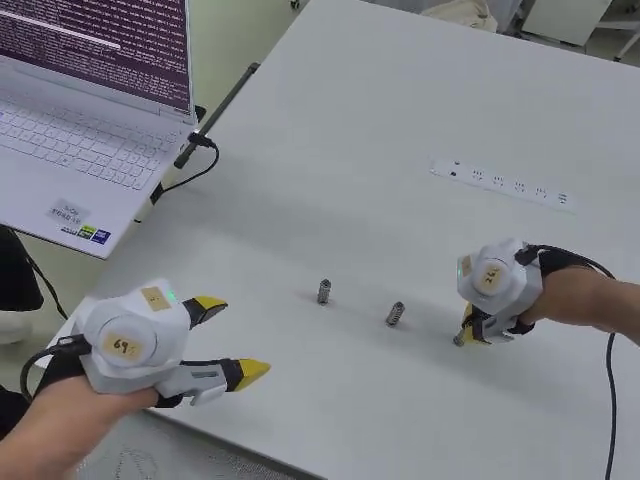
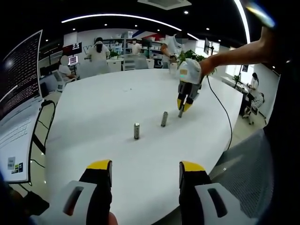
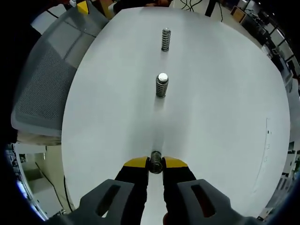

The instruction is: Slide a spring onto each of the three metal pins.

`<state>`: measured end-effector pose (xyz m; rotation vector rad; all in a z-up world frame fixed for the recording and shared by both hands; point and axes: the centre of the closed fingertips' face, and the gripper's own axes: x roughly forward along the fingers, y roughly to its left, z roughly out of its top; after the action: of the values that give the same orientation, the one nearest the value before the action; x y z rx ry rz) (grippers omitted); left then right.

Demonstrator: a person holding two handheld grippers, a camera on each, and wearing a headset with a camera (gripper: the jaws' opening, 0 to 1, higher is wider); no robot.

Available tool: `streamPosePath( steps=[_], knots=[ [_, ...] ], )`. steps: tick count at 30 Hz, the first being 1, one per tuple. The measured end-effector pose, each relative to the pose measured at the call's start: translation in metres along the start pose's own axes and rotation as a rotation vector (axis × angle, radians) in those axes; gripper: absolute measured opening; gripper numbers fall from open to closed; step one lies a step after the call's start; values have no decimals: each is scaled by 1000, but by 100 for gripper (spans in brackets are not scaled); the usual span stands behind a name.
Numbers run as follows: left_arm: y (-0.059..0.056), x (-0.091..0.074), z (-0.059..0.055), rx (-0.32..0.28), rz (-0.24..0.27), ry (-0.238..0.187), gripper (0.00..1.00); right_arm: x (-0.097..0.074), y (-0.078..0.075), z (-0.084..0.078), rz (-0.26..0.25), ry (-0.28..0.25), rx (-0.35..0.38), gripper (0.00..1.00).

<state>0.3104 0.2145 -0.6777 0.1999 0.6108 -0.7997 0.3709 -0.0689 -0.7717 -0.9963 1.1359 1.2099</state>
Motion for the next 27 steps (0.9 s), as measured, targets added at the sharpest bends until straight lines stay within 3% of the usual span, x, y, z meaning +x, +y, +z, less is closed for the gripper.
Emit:
streamPosePath(
  steps=[8, 20, 27],
  knots=[
    [2, -1, 1, -7, 4, -4, 54, 2, 2, -1, -4, -5, 11, 10],
    [-1, 0, 4, 2, -5, -7, 54, -10, -1, -5, -43, -16, 26, 24],
    [-4, 1, 8, 9, -13, -10, 54, -18, 2, -16, -71, -49, 103, 30]
  ],
)
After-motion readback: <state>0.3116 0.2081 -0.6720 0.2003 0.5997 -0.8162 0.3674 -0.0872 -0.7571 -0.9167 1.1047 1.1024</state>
